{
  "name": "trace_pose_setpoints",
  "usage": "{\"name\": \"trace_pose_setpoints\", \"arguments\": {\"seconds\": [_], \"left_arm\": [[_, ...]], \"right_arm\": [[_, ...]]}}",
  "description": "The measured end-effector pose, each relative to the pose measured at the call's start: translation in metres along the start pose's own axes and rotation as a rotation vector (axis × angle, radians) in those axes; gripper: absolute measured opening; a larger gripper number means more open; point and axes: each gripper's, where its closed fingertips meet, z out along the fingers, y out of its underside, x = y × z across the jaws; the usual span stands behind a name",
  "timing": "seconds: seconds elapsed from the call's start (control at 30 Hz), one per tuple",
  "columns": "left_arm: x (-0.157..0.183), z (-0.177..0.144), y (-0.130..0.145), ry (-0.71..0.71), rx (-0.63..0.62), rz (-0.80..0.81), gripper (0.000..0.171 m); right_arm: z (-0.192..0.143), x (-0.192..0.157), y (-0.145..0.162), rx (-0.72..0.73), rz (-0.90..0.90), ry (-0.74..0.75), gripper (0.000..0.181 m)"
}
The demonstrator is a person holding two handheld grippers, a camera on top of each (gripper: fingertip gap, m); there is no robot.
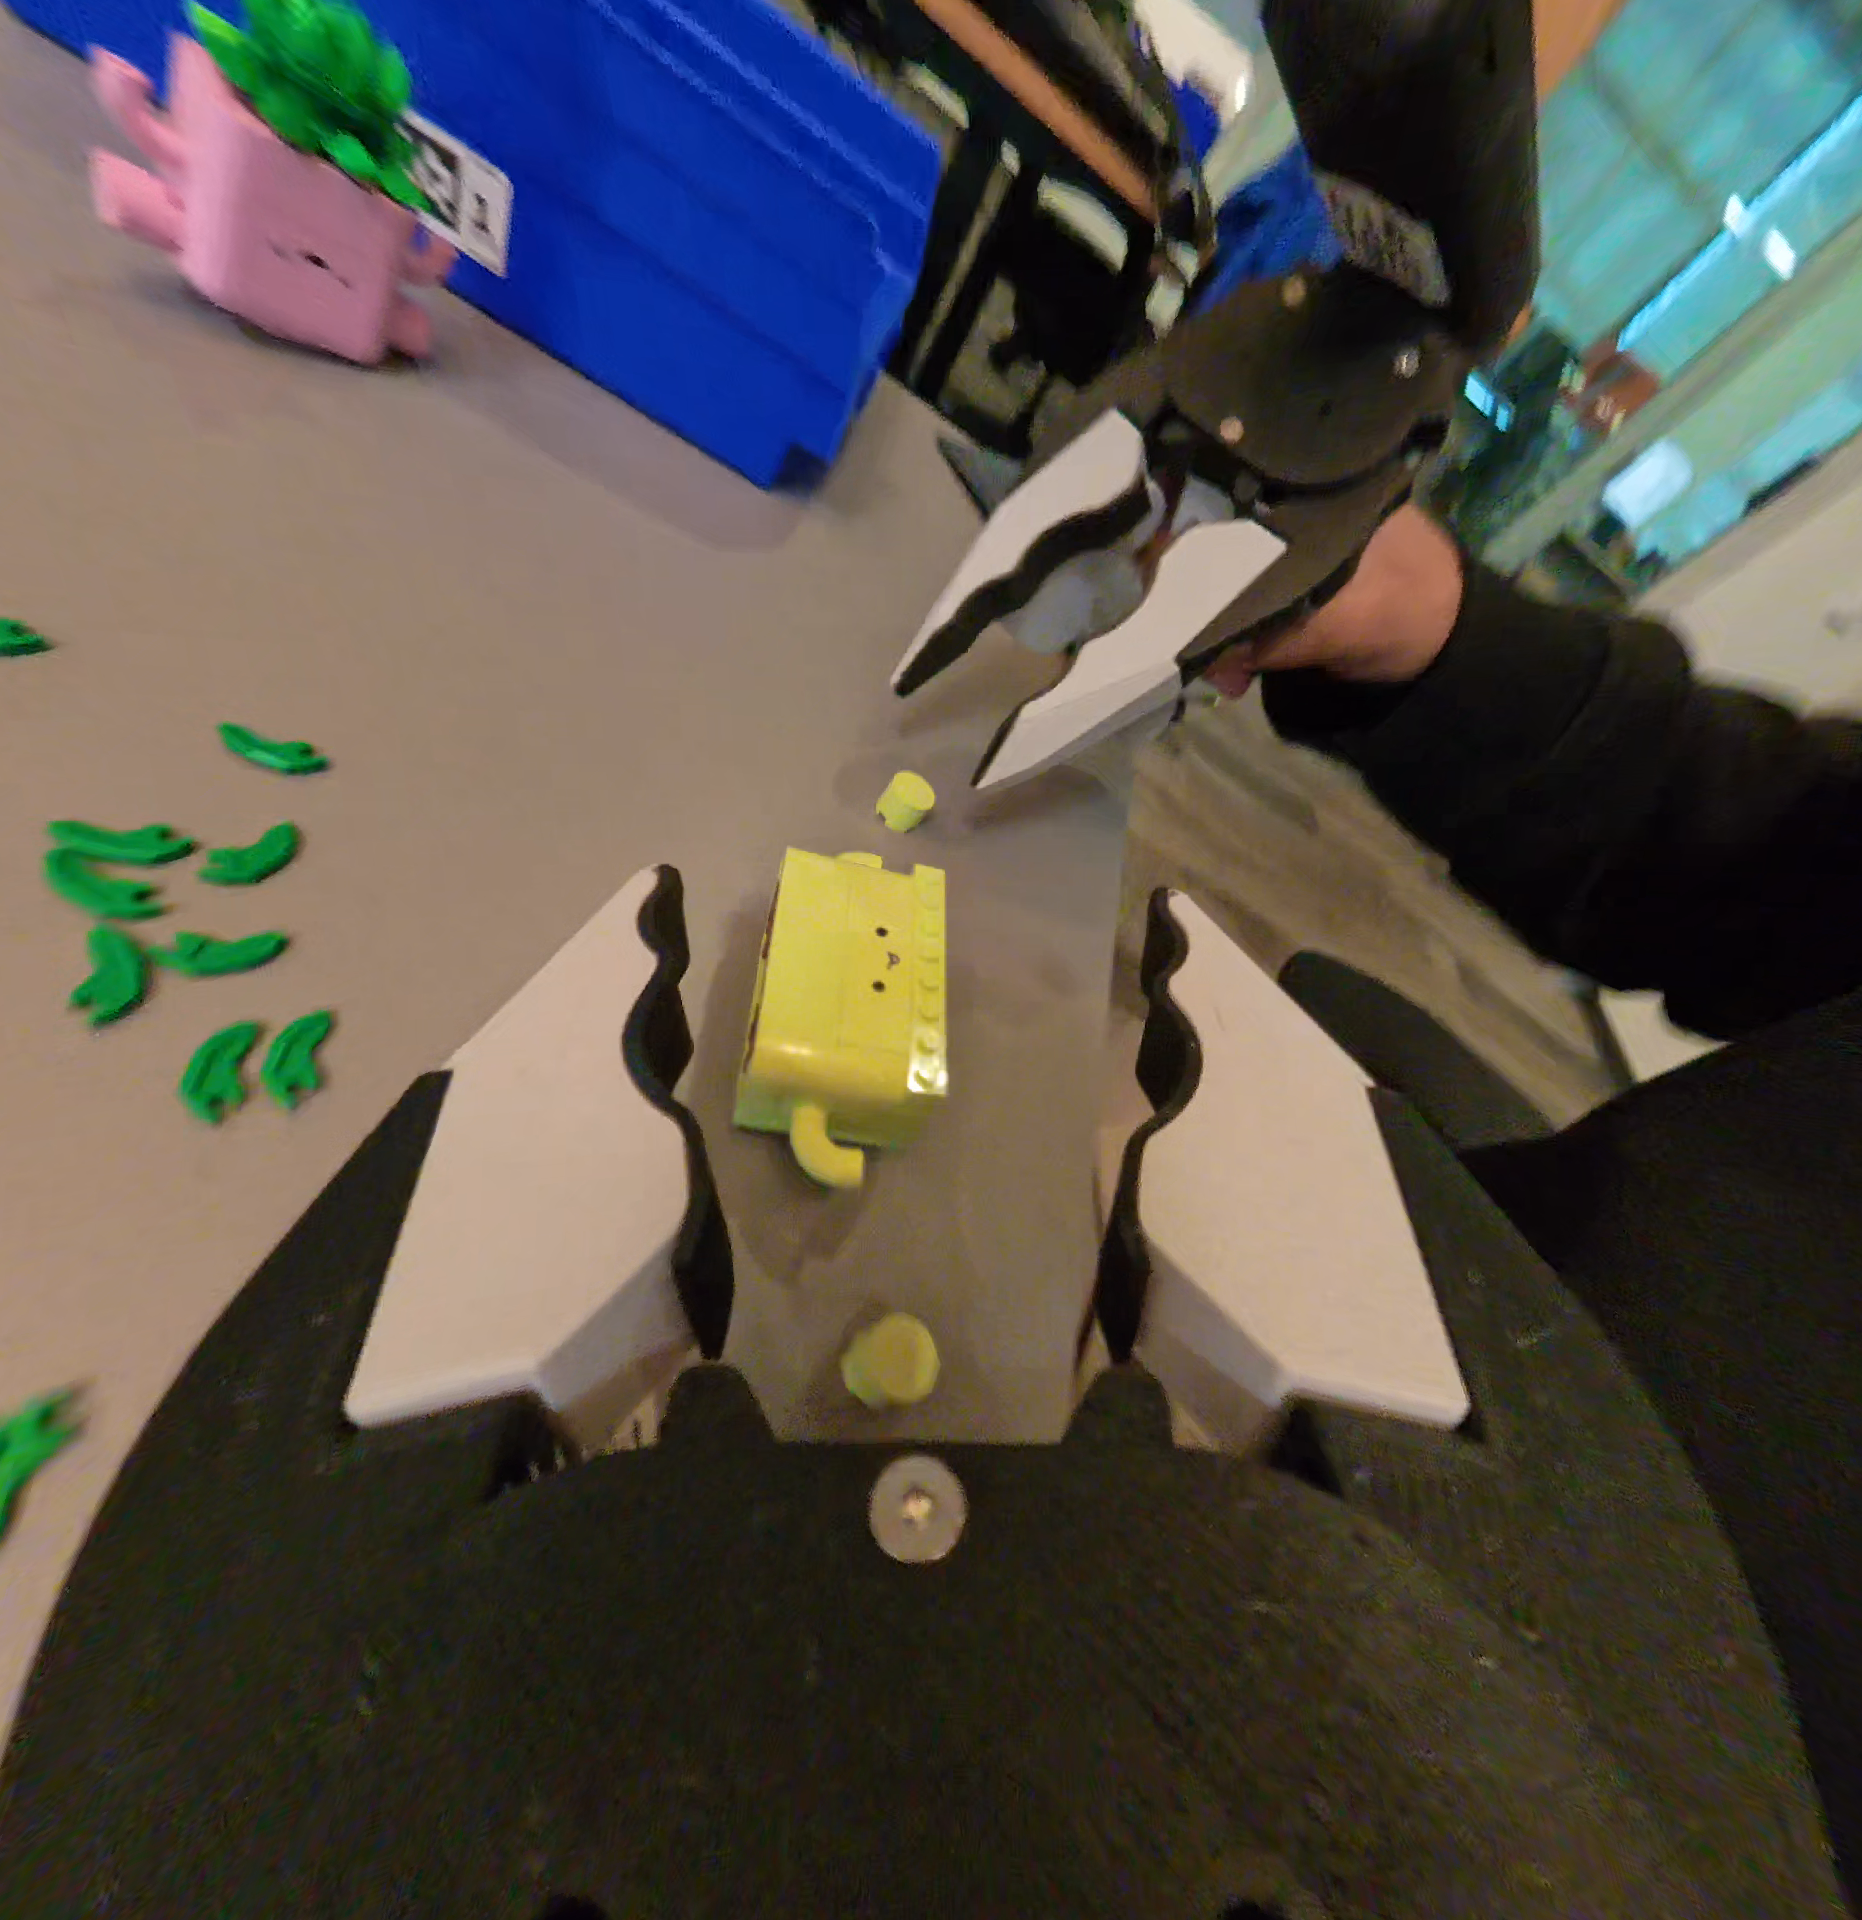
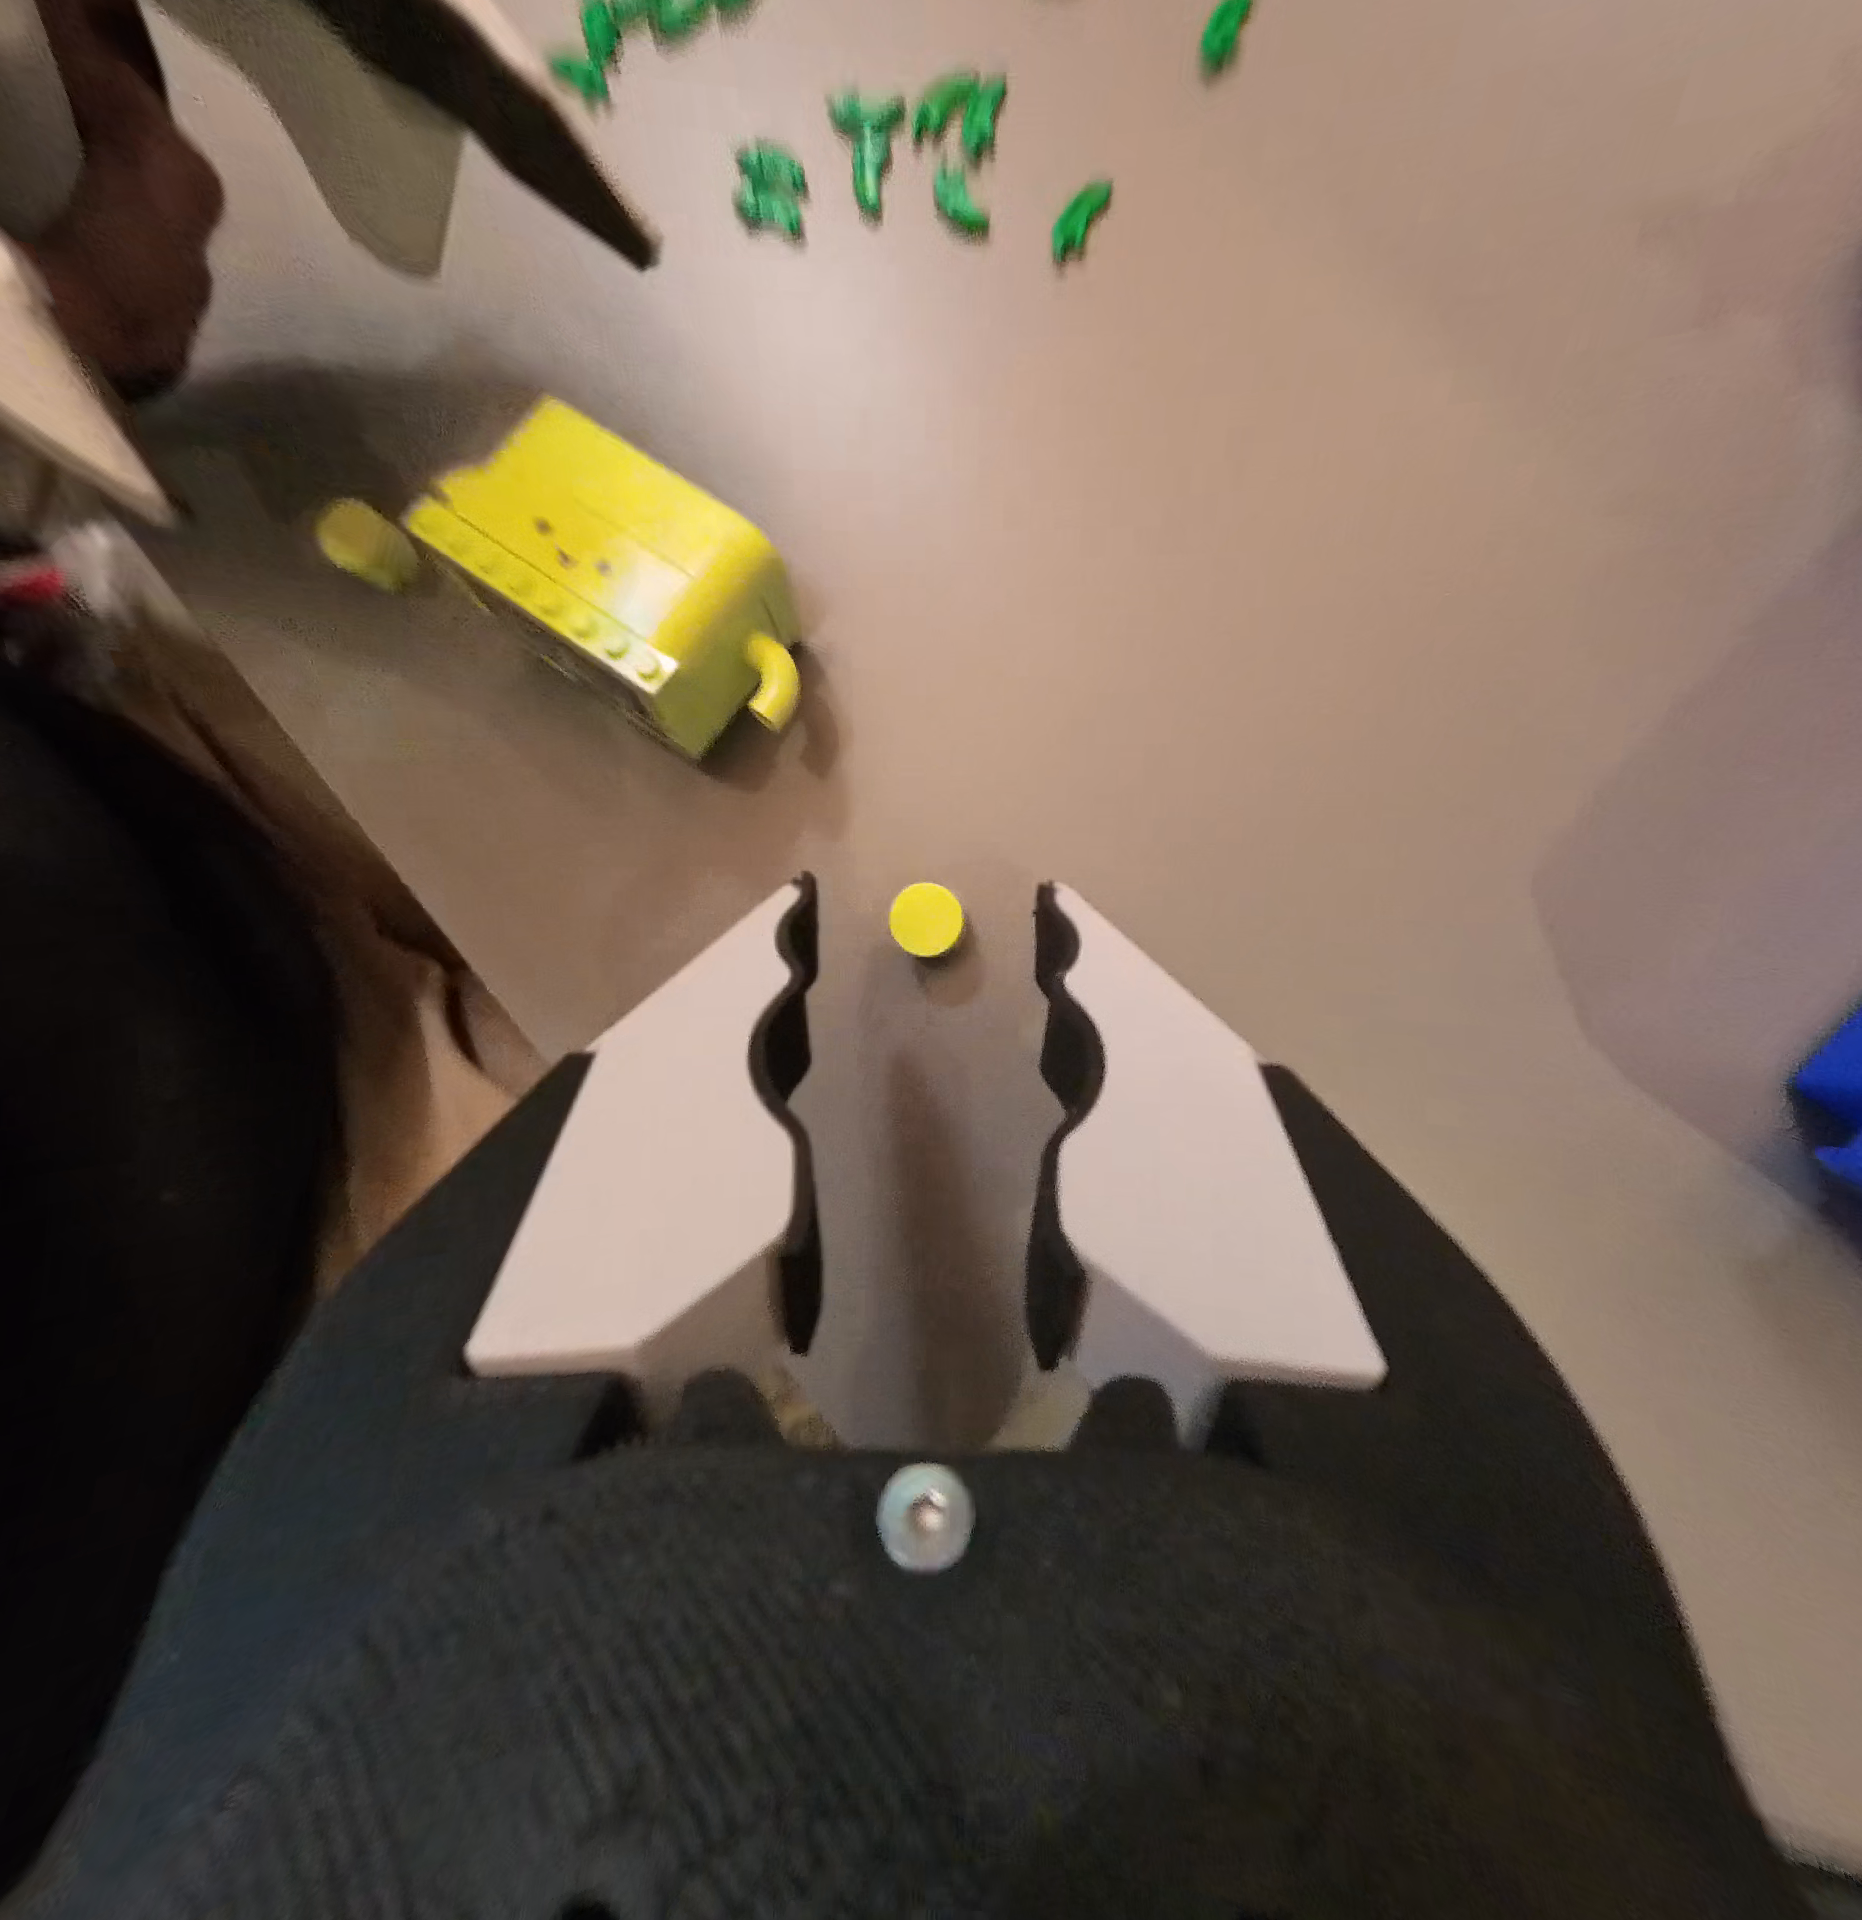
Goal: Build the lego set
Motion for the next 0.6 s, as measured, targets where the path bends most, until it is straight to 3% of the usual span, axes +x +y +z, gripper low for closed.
{"name": "trace_pose_setpoints", "arguments": {"seconds": [0.17,0.3,0.4,0.5,0.6], "left_arm": [[0.01,-0.054,0.013,-0.137,0.107,-0.049,0.085],[0.02,-0.081,0.038,-0.266,0.132,-0.055,0.081],[0.026,-0.089,0.041,-0.318,0.14,-0.027,0.078],[0.026,-0.088,0.041,-0.357,0.069,0.04,0.078],[0.022,-0.09,0.047,-0.438,-0.024,0.129,0.078]], "right_arm": [[-0.046,-0.02,-0.024,0.462,0.128,0.059,0.045],[-0.07,-0.03,-0.017,0.775,0.248,0.112,0.042],[-0.064,-0.035,0.004,0.758,0.258,0.129,0.044],[-0.061,-0.021,0.03,0.615,0.182,0.281,0.047],[-0.072,-0.01,0.035,0.541,0.136,0.404,0.047]]}}
